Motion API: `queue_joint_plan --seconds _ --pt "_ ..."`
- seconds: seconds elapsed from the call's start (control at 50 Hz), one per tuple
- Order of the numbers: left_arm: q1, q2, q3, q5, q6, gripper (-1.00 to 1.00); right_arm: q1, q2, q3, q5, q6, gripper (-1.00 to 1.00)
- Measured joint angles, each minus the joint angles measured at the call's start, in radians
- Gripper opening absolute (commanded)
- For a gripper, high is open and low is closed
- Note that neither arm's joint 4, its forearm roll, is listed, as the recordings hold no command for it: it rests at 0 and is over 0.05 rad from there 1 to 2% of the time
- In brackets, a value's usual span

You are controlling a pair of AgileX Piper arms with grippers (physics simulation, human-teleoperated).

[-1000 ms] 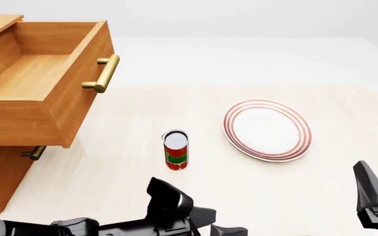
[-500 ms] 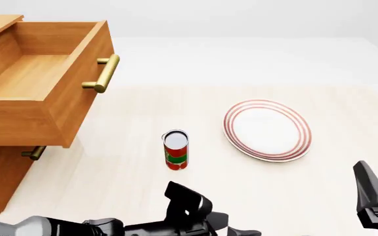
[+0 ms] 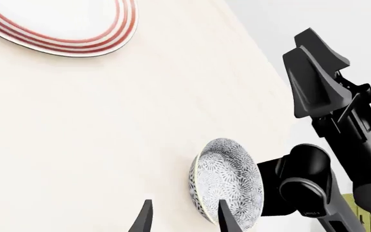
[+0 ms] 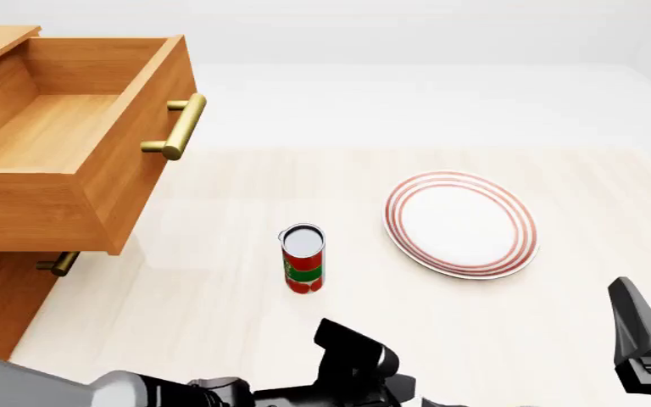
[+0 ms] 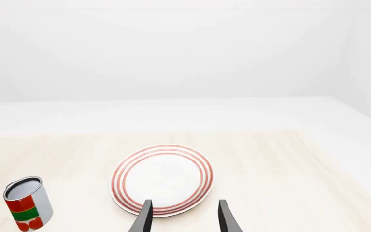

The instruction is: Put the bowl in the top drawer of the cabinet.

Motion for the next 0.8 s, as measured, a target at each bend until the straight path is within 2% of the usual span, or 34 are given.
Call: queue_joint_plan --seconds 0.8 --pt "-0.053 0.114 -0.084 -0.001 -0.036 1.00 0.000 0.001 0.000 0.000 0.000 1.00"
